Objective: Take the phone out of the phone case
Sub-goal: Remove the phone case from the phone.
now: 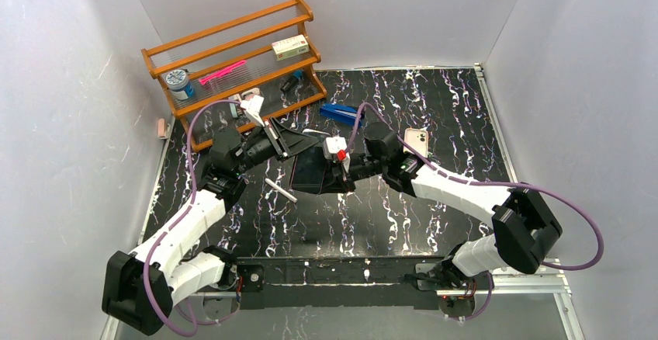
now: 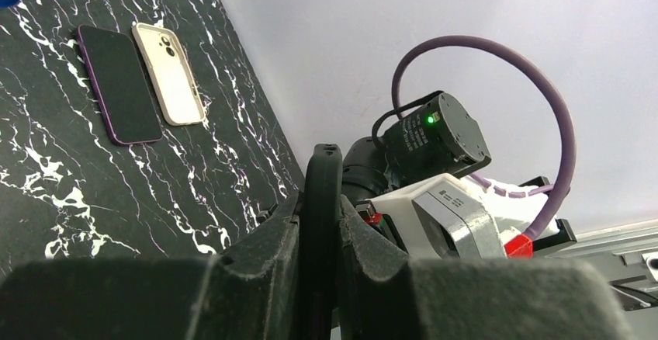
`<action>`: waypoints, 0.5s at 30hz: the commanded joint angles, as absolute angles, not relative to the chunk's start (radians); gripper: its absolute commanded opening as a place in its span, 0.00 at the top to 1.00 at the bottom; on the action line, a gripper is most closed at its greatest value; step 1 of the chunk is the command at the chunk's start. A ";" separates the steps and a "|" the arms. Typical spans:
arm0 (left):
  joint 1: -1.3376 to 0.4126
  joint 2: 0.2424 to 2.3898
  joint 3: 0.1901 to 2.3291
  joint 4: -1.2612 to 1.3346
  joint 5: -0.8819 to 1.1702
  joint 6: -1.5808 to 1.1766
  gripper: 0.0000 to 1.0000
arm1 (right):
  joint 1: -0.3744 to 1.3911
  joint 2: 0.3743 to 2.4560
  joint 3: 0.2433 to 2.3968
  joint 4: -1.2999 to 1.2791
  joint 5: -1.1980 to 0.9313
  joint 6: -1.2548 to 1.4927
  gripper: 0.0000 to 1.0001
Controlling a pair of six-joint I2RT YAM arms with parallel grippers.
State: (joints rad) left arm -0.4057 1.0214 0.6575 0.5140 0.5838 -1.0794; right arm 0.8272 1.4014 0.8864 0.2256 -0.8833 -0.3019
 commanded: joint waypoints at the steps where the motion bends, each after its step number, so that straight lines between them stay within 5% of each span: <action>1: -0.404 1.025 0.668 0.427 0.523 -1.088 1.00 | 0.838 1.334 0.941 0.456 -0.853 -0.348 0.99; 6: -0.405 1.008 0.637 0.488 0.530 -1.100 1.00 | 0.813 1.302 0.858 0.647 -0.810 -0.100 0.97; 11: -0.405 0.990 0.589 0.560 0.518 -1.138 1.00 | 0.774 1.272 0.728 0.942 -0.725 0.277 0.75; 15: -0.406 0.977 0.563 0.592 0.521 -1.160 1.00 | 0.752 1.278 0.695 1.057 -0.650 0.442 0.74</action>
State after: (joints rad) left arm -0.3954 1.0016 0.5926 0.5602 0.5011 -1.1419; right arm 0.7799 1.3067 0.6933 0.6903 -0.7815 0.1940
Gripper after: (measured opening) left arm 0.149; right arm 0.254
